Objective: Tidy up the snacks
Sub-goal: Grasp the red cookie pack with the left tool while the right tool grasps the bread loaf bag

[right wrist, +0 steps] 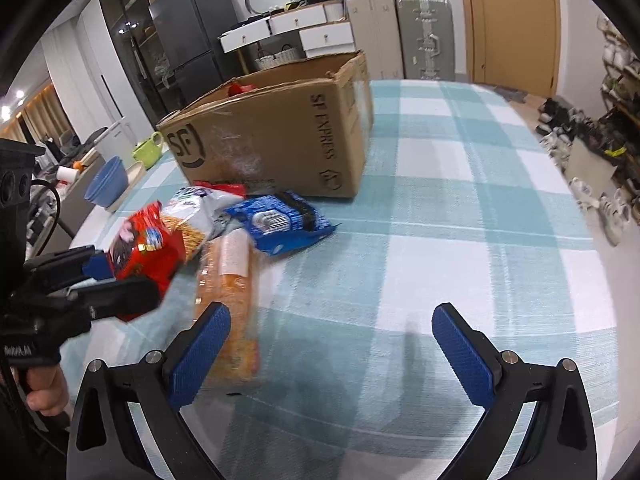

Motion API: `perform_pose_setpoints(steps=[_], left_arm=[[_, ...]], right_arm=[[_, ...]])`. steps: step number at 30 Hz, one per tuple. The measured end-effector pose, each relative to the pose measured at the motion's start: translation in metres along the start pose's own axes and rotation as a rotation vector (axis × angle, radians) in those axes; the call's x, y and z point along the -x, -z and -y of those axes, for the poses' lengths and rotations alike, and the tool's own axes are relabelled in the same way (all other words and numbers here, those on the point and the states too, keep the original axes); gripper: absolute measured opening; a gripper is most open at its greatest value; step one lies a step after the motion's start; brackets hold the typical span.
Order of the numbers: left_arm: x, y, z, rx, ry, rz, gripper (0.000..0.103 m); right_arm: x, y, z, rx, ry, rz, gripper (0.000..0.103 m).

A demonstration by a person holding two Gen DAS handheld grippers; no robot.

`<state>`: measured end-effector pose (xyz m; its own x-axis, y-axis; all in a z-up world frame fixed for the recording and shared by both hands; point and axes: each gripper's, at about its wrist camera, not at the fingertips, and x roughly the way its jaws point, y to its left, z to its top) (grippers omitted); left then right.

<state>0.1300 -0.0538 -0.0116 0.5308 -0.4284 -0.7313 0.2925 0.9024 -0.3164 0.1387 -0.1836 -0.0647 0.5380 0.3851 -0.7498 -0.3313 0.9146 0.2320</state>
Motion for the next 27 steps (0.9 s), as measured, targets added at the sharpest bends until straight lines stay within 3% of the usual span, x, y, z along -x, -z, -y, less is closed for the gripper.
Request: perform_pose_setpoints(steps=[6,9,12,14,19,22,27], left_arm=[[0.026,-0.002,-0.017,0.030,-0.053,0.049,0.044],[0.035,-0.001,-0.027,0.052,-0.089,0.056,0.044],[0.043,0.001,-0.035,0.064,-0.121,0.066,0.044],[0.048,0.002,-0.039,0.075,-0.137,0.072,0.044],[0.053,0.002,-0.044,0.093,-0.173,0.081,0.044],[0.058,0.002,-0.048,0.098,-0.196,0.092,0.044],[0.053,0.002,-0.058,0.128,-0.210,0.078,0.044]], right_arm=[[-0.015,-0.002,-0.027,0.056,-0.057,-0.044,0.102],[-0.025,-0.003,-0.043,0.097,-0.081,-0.066,0.096],[-0.034,-0.002,-0.057,0.137,-0.088,-0.083,0.084],[-0.039,-0.001,-0.068,0.182,-0.060,-0.080,0.070],[-0.044,0.004,-0.080,0.258,-0.020,-0.082,0.059],[-0.042,0.005,-0.079,0.262,-0.024,-0.074,0.038],[-0.033,0.014,-0.068,0.232,-0.092,-0.038,0.036]])
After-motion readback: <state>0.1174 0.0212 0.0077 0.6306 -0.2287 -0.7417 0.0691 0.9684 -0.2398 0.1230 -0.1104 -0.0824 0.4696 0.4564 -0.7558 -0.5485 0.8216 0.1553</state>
